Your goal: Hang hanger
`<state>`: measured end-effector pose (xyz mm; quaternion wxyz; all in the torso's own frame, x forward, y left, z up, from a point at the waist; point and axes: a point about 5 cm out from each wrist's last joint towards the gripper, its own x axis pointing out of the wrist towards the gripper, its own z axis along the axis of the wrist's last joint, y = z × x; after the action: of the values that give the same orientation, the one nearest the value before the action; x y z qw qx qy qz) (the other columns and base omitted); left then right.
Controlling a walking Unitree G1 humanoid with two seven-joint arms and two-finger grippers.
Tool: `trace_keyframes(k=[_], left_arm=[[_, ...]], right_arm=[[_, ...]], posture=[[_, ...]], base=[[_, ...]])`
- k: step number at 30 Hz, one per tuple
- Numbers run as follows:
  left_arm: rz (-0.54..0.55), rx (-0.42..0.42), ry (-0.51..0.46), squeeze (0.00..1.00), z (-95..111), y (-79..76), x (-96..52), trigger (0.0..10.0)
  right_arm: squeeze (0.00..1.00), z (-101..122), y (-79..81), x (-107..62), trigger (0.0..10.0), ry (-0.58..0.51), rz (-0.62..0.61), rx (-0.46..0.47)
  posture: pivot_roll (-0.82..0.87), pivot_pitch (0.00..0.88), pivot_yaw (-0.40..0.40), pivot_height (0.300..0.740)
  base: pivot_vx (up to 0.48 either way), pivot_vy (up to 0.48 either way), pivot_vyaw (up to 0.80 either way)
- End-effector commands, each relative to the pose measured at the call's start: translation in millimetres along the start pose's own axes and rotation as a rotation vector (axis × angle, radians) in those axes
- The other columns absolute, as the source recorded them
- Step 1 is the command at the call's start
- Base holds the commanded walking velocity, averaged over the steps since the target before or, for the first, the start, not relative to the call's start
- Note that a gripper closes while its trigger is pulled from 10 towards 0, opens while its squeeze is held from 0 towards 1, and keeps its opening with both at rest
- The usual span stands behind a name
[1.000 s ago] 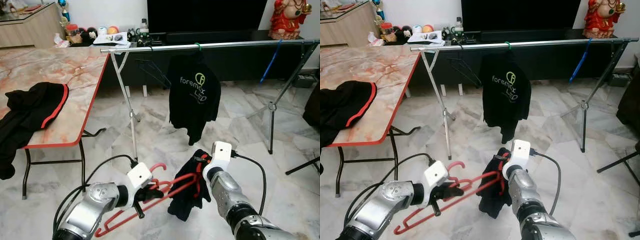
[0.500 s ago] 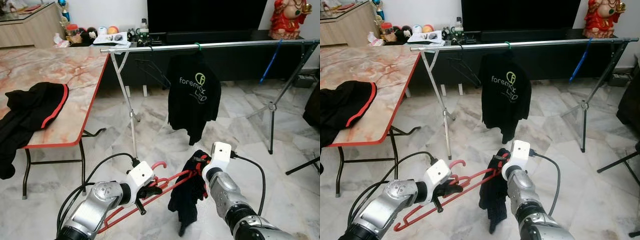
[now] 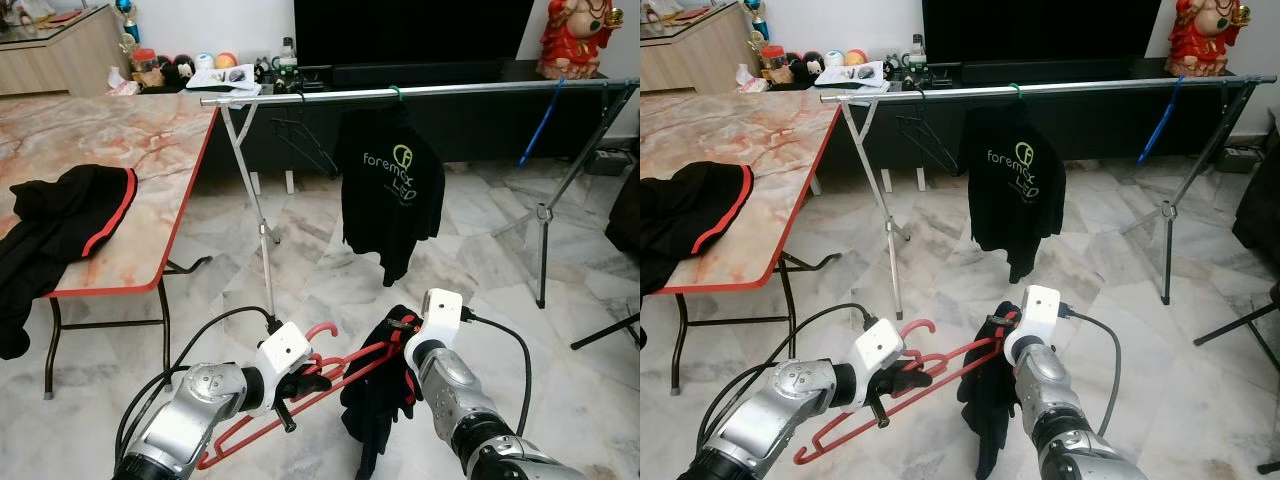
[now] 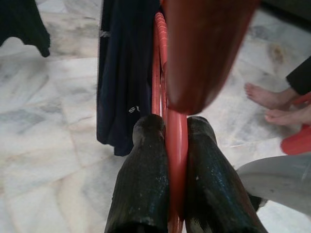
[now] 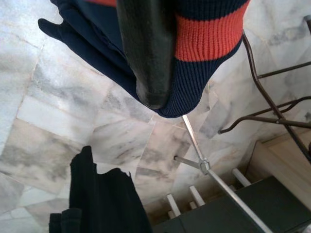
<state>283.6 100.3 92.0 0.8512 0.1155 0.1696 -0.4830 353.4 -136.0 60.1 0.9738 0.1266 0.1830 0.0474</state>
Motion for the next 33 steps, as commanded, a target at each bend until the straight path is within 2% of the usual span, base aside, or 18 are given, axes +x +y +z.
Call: trace_keyframes(k=[1, 4, 12, 20, 24, 26, 33], left_arm=[[0.035, 0.007, -0.006, 0.0, 4, 2.5, 0.3, 10.0], [0.098, 0.04, 0.026, 0.0, 1, 9.1, 2.2, 10.0], [0.207, 0.038, 0.058, 0.0, -3, 19.9, 1.5, 10.0], [0.122, 0.038, 0.015, 0.0, 1, 12.4, 1.5, 10.0], [0.101, 0.045, -0.008, 0.0, 4, 9.9, 2.3, 10.0], [0.127, 0.042, -0.017, 0.0, 6, 11.2, 4.0, 10.0], [0.18, 0.054, 0.001, 0.0, 4, 16.5, 6.5, 10.0]], right_arm=[[0.0, 2, 1.7, 0.5, 10.0, -0.01, 0.006, -0.001], [0.0, 3, 1.5, 0.8, 10.0, -0.011, 0.002, -0.004], [0.0, 1, -2.5, -0.5, 10.0, -0.008, -0.027, 0.002], [0.0, 1, -2.0, -0.5, 10.0, -0.011, -0.021, -0.016], [0.0, 5, 1.2, 0.7, 10.0, -0.005, 0.01, -0.079], [0.0, 5, 4.0, 1.4, 10.0, 0.003, 0.027, -0.115], [0.0, 8, 7.7, 2.0, 10.0, -0.007, 0.046, -0.127]], posture=[[0.12, 0.068, 0.033, 0.74], [0.12, 0.068, 0.033, 0.74], [0.12, 0.069, 0.034, 0.74], [0.12, 0.068, 0.035, 0.74], [0.12, 0.068, 0.035, 0.74], [0.12, 0.068, 0.034, 0.74], [0.11, 0.068, 0.033, 0.74]], base=[[0.0, 0.0, 0.0], [0.0, 0.0, 0.0], [0.0, 0.0, 0.0], [0.0, 0.0, 0.0], [0.0, 0.0, 0.0], [0.0, 0.0, 0.0], [0.0, 0.0, 0.0]])
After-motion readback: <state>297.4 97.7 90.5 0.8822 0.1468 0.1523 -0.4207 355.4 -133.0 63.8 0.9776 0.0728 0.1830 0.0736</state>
